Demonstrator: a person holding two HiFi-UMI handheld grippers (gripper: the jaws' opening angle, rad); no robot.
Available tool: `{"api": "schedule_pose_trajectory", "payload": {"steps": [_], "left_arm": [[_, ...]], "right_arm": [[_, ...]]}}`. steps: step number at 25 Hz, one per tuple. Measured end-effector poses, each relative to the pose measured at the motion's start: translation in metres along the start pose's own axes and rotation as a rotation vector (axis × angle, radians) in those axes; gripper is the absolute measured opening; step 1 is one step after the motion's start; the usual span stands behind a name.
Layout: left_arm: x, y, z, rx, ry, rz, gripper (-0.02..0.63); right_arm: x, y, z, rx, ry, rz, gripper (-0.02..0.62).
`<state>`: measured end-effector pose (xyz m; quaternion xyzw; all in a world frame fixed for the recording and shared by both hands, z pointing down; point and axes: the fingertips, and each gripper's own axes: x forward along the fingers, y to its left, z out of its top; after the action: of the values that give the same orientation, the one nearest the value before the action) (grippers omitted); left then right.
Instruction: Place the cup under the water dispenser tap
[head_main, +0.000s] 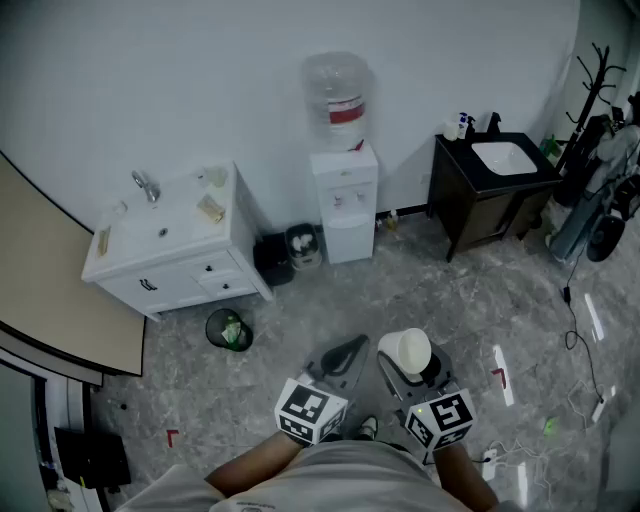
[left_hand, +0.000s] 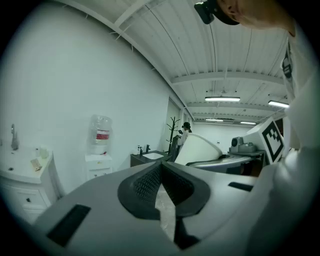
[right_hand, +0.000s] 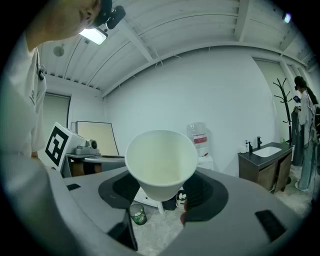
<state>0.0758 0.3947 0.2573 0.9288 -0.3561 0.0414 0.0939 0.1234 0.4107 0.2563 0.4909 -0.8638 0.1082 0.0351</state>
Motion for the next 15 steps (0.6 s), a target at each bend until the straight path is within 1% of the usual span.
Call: {"api": "schedule_pose_trajectory", "payload": {"steps": [8, 15], "left_arm": [[0.004, -0.008, -0.008, -0.007, 0.012, 0.011, 0.006], [0.007, -0.013, -0.011, -0.012, 0.028, 0.041, 0.006]], "right_arm": [[-0.004, -0.004, -0.006, -0.006, 0.012, 0.019, 0.272], [-0.008, -0.007, -0.01, -0.026, 0.04, 0.051, 0.273]]}}
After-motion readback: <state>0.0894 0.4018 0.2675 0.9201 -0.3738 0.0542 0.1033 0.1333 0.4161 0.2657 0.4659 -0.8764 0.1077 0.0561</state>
